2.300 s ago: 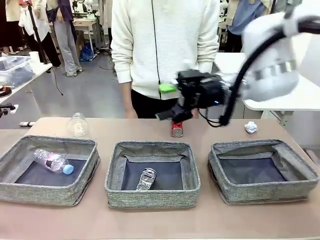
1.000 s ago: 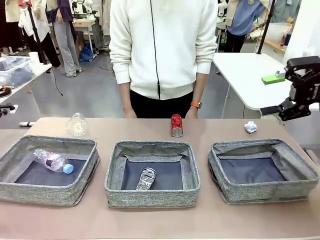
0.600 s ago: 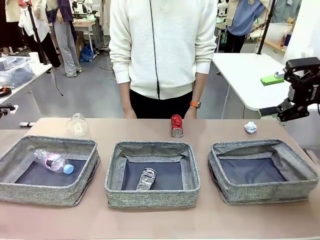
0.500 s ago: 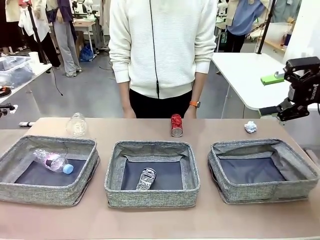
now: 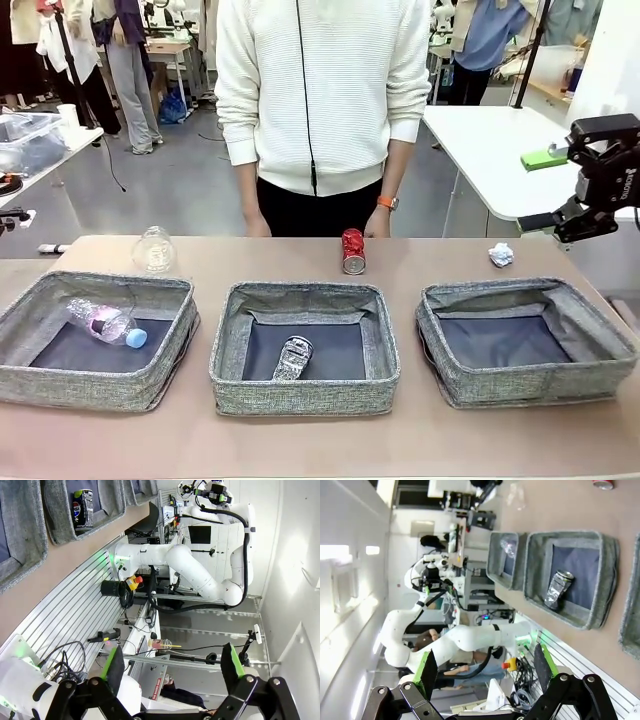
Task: Sort the waste into the appropriate baskets.
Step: Pick up the waste item pointed out by the person.
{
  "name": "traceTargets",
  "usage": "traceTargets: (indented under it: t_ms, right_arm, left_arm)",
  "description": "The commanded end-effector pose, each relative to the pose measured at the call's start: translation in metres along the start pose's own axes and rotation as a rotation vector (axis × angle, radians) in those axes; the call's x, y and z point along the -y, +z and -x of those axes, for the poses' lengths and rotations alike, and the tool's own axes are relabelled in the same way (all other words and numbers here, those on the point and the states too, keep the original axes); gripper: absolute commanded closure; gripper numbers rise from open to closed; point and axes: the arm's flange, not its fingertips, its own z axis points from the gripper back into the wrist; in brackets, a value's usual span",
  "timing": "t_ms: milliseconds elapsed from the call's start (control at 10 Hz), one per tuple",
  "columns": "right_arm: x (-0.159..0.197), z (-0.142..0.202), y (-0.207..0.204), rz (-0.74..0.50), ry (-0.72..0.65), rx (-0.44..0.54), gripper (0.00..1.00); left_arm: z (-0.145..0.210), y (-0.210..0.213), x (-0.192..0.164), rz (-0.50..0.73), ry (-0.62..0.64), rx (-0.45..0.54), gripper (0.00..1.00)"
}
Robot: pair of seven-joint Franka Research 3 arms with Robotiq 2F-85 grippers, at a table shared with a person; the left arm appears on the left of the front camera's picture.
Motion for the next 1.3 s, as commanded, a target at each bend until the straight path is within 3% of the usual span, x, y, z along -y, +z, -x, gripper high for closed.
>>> traceTargets:
  t_ms: [0,1200]
  right_arm:
    - [-0.0004,-0.0021,0.0003,-0.030,0.022,0.008,0.00]
    - [-0.0004,-0.0021,0.0003,-0.030,0.022,0.008,0.00]
  left_arm:
    - [0.0003,-0.0001,0.0007,0.000,-0.002,0.000,0.00]
    - [0.0003,-0.0001,0.0007,0.000,-0.002,0.000,0.00]
